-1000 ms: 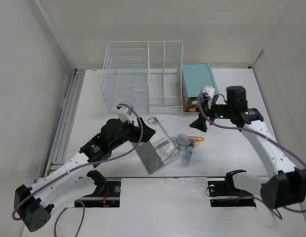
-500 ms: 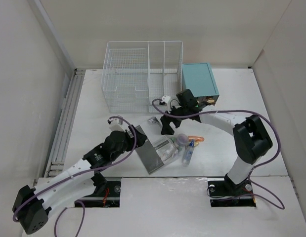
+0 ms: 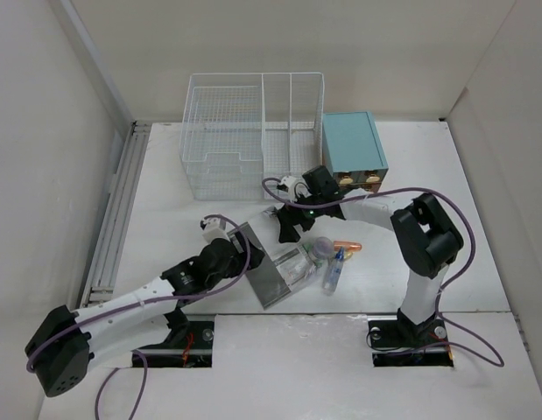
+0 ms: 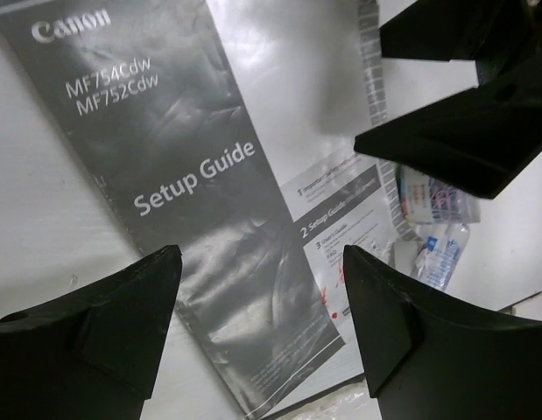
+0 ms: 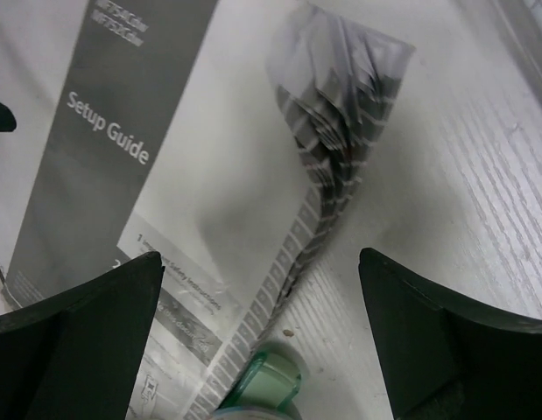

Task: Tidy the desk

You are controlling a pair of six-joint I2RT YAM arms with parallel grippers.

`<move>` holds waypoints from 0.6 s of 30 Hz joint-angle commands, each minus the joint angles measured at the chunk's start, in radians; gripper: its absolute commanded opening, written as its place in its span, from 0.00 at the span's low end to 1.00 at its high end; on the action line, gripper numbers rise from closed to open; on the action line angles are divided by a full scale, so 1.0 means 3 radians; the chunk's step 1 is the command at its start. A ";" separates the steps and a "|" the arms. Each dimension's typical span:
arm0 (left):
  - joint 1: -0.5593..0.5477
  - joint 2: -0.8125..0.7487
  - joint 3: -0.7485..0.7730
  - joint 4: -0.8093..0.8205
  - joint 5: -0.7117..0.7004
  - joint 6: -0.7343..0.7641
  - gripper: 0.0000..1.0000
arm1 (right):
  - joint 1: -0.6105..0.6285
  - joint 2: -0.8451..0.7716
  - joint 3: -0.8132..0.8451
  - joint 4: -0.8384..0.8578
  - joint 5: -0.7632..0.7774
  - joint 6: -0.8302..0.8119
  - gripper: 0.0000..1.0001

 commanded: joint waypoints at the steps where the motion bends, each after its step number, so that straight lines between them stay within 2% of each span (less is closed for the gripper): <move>1: -0.0074 0.0095 -0.0046 0.0122 -0.0040 -0.0081 0.71 | -0.0035 0.0067 0.0034 0.0167 0.0016 0.0099 0.98; 7: -0.0273 0.0499 0.0025 0.0122 -0.0004 -0.0152 0.71 | -0.0065 0.0236 0.0069 0.0044 -0.0280 0.0099 0.95; 14: -0.0473 0.0781 0.0163 -0.0112 -0.0070 -0.0183 0.72 | -0.0065 0.0349 0.0136 -0.0114 -0.0526 0.0022 0.84; 18: -0.0473 0.0781 0.0163 -0.0149 -0.0101 -0.0214 0.73 | -0.0065 0.0415 0.0233 -0.0273 -0.0679 -0.0100 0.67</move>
